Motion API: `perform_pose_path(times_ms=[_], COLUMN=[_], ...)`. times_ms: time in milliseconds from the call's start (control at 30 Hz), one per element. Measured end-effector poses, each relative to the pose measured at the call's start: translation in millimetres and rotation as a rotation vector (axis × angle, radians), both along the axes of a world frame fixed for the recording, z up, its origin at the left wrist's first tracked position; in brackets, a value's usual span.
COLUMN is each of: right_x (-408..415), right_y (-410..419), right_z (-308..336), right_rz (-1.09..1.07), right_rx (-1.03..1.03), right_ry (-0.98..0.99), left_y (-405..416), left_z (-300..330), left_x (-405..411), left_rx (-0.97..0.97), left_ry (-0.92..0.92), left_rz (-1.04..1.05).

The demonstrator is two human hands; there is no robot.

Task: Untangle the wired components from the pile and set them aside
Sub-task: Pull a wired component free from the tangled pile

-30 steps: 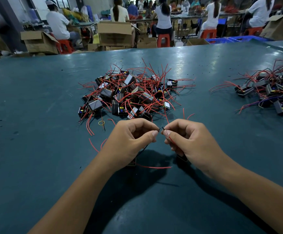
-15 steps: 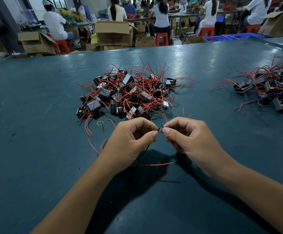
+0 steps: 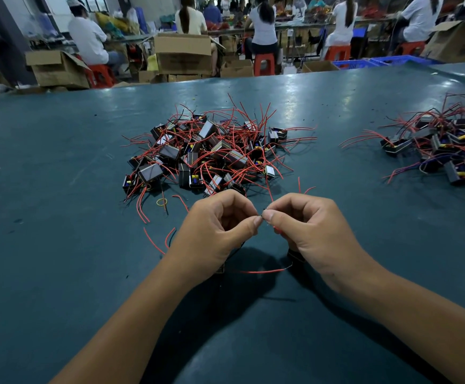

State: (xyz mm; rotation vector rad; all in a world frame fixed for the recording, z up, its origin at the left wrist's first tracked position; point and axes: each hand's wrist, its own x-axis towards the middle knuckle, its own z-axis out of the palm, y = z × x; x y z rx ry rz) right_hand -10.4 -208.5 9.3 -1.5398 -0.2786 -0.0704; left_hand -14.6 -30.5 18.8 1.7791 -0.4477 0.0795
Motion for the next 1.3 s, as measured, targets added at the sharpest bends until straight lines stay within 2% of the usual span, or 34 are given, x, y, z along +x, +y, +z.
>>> perform_pose_path(times_ms=[333, 667, 933, 1067, 1200, 1300], right_x=[0.4, -3.3, -2.6, -6.1, -10.8, -11.0], right_y=[0.7, 4.9, 5.0, 3.2, 2.8, 1.9], right_z=[-0.1, 1.1, 3.6, 8.1, 10.5, 10.1], right_rz=[-0.013, -0.080, -0.121, -0.091, -0.051, -0.037], right_rx=[-0.002, -0.024, -0.075, -0.183, -0.331, -0.374], right_ry=[-0.028, -0.054, -0.057, -0.150, -0.288, -0.355], left_y=[0.6, -2.9, -2.9, -2.9, -2.0, 0.1], left_z=[1.0, 0.9, 4.3, 10.8, 17.9, 17.0], left_x=[-0.6, -5.2, -7.4, -8.5, -10.6, -10.4], left_rx=[-0.014, 0.173, 0.182, 0.161, 0.321, 0.306], left_ry=[-0.003, -0.222, -0.198, -0.248, -0.389, -0.318], left_rz=[0.015, 0.107, 0.123, 0.197, 0.180, 0.160])
